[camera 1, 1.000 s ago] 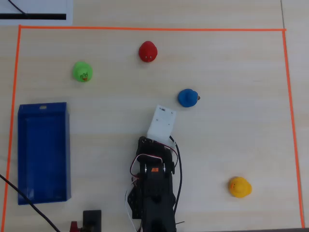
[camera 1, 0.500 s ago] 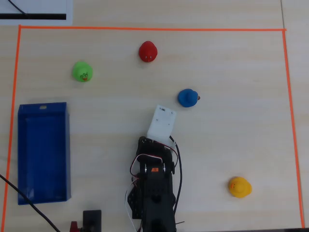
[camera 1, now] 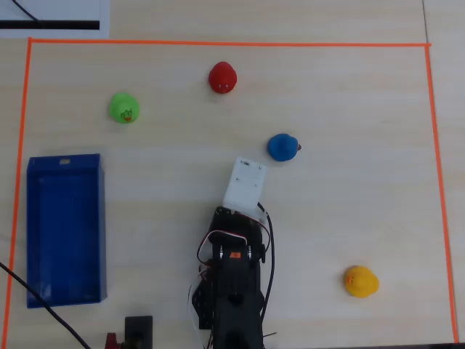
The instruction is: Grasp red duck and put it into box.
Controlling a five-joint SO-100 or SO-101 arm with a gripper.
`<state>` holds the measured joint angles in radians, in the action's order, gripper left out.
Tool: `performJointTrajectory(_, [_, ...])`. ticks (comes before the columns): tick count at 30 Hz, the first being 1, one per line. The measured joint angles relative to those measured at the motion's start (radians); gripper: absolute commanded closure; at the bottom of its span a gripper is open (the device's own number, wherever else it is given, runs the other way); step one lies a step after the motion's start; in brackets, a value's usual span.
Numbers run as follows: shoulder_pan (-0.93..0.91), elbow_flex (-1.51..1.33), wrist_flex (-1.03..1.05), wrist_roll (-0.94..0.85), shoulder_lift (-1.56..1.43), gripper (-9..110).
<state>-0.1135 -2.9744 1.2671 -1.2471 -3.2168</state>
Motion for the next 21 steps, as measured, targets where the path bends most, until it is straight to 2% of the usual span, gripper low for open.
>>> performJointTrajectory(2, [-0.009, 0.158, -0.025, -0.014, 0.123, 60])
performJointTrajectory(6, [-0.005, 0.456, -0.138, 0.0, 0.423, 51])
performJointTrajectory(15, [-0.008, 0.934, -0.313, 0.051, 1.078, 49])
performJointTrajectory(21, [-0.037, 1.241, -0.347, 0.055, 1.465, 49])
